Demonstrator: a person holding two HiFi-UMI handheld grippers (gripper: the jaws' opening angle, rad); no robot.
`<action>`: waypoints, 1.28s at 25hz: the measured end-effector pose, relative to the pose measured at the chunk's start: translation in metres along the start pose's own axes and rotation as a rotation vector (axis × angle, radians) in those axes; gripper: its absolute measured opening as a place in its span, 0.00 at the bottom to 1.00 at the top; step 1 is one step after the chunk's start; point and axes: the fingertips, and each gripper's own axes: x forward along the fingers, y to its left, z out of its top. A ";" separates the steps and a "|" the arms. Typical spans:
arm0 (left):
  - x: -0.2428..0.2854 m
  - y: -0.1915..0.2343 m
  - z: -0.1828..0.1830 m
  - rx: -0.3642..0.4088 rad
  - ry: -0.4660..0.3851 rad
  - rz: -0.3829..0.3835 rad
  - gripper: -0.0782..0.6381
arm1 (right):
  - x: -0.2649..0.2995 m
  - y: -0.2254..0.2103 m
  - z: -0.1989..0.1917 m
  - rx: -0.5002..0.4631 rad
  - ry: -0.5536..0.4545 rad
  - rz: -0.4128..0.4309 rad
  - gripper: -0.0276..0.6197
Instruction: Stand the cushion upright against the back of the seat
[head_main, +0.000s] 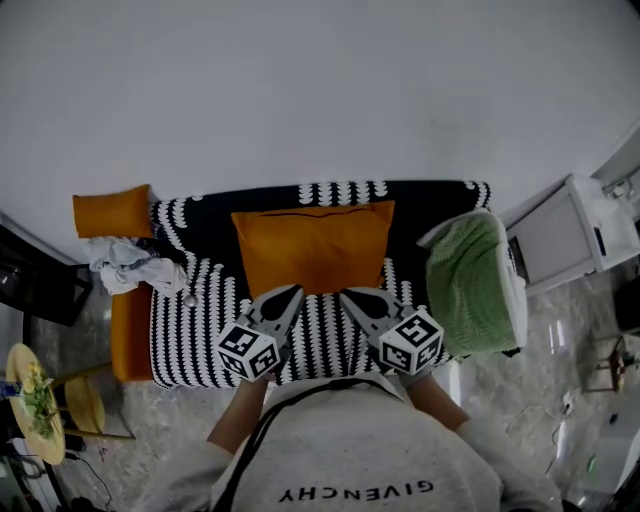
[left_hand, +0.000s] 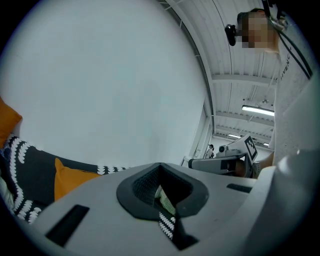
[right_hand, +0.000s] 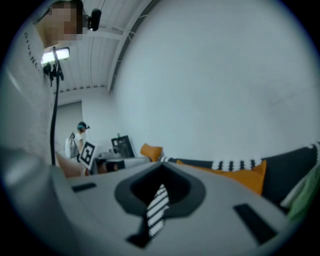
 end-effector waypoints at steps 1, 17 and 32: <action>0.000 0.000 0.000 -0.001 -0.001 -0.001 0.14 | 0.000 0.001 -0.001 0.000 0.001 0.000 0.07; -0.004 0.006 -0.009 -0.043 -0.004 0.009 0.14 | 0.004 0.005 -0.017 0.010 0.027 0.003 0.07; -0.002 0.010 -0.014 -0.063 0.005 0.001 0.14 | 0.008 0.005 -0.021 0.012 0.039 -0.004 0.07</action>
